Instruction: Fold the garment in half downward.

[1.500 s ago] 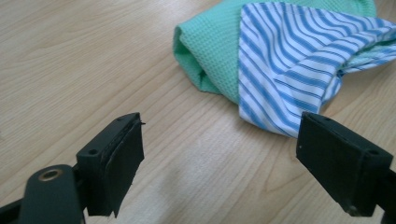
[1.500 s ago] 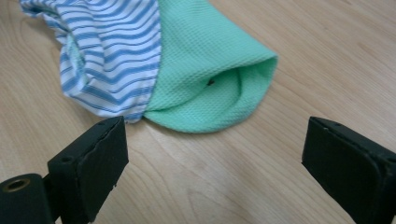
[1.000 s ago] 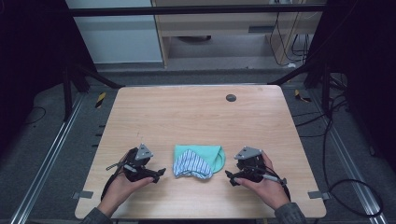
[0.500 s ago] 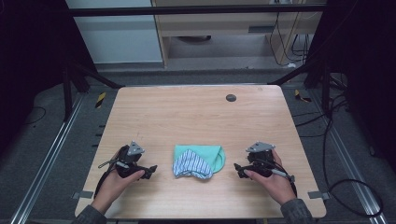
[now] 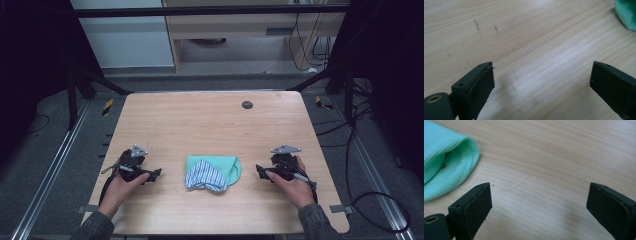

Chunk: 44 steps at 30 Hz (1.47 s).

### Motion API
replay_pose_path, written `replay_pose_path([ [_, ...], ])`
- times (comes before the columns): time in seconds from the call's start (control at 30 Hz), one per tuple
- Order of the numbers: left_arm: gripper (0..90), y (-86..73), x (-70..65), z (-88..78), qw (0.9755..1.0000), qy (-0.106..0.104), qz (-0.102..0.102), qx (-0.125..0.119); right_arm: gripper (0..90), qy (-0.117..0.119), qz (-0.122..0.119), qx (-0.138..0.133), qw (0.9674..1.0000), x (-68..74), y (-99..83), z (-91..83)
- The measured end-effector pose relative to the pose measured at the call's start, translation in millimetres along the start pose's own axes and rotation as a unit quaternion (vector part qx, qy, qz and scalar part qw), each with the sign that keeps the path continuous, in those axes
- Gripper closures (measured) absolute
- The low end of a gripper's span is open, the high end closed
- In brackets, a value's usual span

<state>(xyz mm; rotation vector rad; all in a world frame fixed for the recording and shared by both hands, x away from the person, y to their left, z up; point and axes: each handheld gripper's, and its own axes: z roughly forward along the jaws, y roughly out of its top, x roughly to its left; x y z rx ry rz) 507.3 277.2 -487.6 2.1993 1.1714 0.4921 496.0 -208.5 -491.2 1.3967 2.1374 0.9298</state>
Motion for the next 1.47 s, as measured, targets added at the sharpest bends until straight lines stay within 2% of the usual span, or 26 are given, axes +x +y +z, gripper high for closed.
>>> replay_pose_path([
  [0.13, 5.2, 2.1, 8.1, 7.0, 0.9999, 0.008, -0.013, -0.002, 6.4, -0.002, 0.013, -0.001, 0.9999, -3.5, 3.2, 7.0],
  [0.37, 5.8, 5.0, 18.6, 18.0, 0.9988, 0.022, -0.04, -0.015, 6.7, -0.028, 0.038, 0.0, 0.9989, -15.2, 10.1, 22.8],
  [0.5, 5.7, 4.2, 21.4, 22.2, 0.9987, 0.025, -0.043, -0.012, 7.3, -0.038, 0.048, -0.005, 0.9981, -20.0, 11.0, 26.5],
  [0.53, 5.6, 4.0, 23.3, 23.9, 0.9985, 0.027, -0.045, -0.016, 7.2, -0.04, 0.058, -0.007, 0.9975, -22.1, 11.1, 28.3],
  [0.67, 5.9, 4.3, 25.7, 26.8, 0.9976, 0.032, -0.053, -0.03, 7.2, -0.05, 0.066, -0.004, 0.9965, -26.3, 10.2, 32.6],
  [0.8, 4.9, 4.5, 26.9, 28.4, 0.9977, 0.033, -0.05, -0.033, 7.1, -0.063, 0.071, -0.006, 0.9955, -29.0, 9.3, 35.7],
  [0.97, 3.4, 4.8, 27.1, 30.1, 0.9974, 0.036, -0.05, -0.037, 6.6, -0.069, 0.069, -0.009, 0.9952, -30.0, 9.2, 36.9],
  [1.07, 2.1, 5.2, 27.2, 32.3, 0.9971, 0.035, -0.053, -0.041, 5.0, -0.074, 0.058, -0.006, 0.9955, -27.0, 9.4, 38.6],
  [1.17, 2.0, 5.2, 27.2, 32.3, 0.9971, 0.035, -0.053, -0.041, 4.4, -0.075, 0.06, -0.005, 0.9953, -25.9, 9.7, 39.2],
  [1.33, 0.6, 5.2, 26.8, 32.7, 0.9967, 0.039, -0.059, -0.039, 0.2, -0.097, 0.083, 0.001, 0.9918, -21.5, 9.4, 39.8],
  [1.47, 0.0, 5.0, 27.1, 32.6, 0.9967, 0.039, -0.061, -0.037, 0.2, -0.104, 0.095, 0.002, 0.99, -19.1, 9.2, 39.6],
])
